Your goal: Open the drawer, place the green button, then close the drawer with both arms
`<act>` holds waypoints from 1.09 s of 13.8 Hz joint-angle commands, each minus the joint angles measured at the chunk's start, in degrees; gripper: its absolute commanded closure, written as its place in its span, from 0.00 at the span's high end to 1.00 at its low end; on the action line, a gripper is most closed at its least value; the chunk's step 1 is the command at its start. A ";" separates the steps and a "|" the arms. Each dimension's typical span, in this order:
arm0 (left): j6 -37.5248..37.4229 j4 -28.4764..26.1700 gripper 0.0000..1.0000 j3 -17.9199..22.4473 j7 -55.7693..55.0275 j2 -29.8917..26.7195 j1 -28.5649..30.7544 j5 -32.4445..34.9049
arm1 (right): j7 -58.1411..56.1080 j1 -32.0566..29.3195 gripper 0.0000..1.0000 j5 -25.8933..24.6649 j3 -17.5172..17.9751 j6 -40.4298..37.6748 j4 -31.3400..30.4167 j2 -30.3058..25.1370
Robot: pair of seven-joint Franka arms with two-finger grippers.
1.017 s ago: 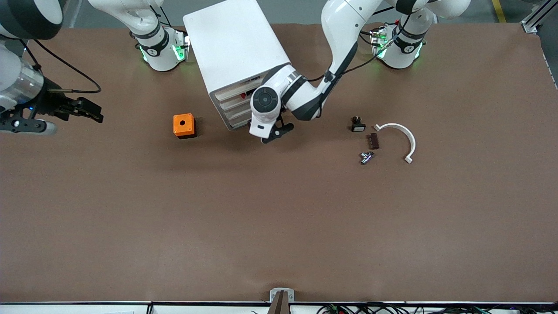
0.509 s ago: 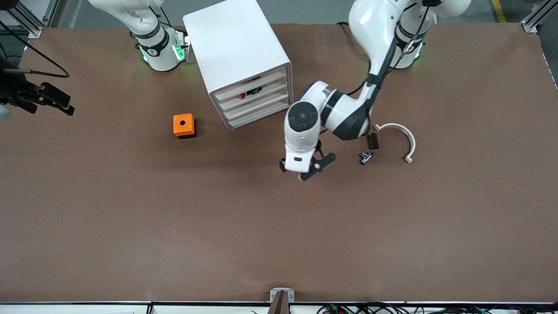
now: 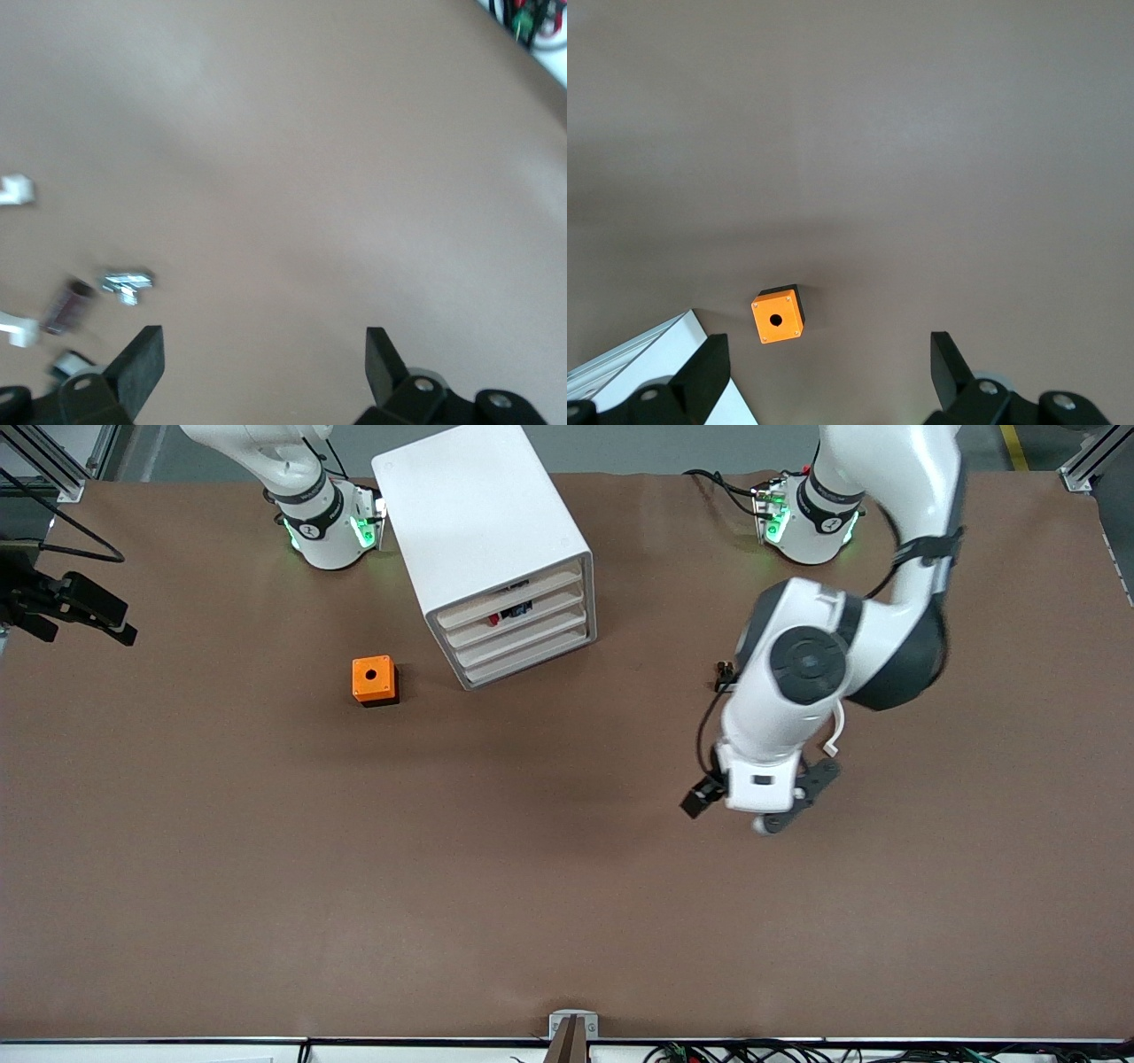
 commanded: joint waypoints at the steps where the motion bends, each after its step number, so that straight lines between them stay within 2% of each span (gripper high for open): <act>1: -5.79 -1.32 1.00 -0.42 8.60 -5.35 3.66 1.39 | -0.75 -0.57 1.00 -0.24 0.42 -1.07 2.15 0.78; 6: -15.73 -1.41 1.00 -0.77 21.01 -13.96 11.57 3.06 | -0.75 -0.92 1.00 -0.77 0.24 -3.09 3.82 0.78; 10: -17.77 -2.11 1.00 -1.20 23.91 -18.45 15.88 3.14 | -0.75 -0.92 1.00 -0.34 0.24 -3.97 3.82 0.86; 14: -21.01 -3.26 1.00 -7.26 46.55 -21.44 26.76 3.14 | -0.66 -1.36 1.00 -0.24 0.24 -4.76 3.82 0.95; 15: -21.80 -3.52 1.00 -9.45 49.21 -22.41 29.75 3.14 | -0.75 -1.71 1.00 -0.16 0.24 -4.94 3.82 0.95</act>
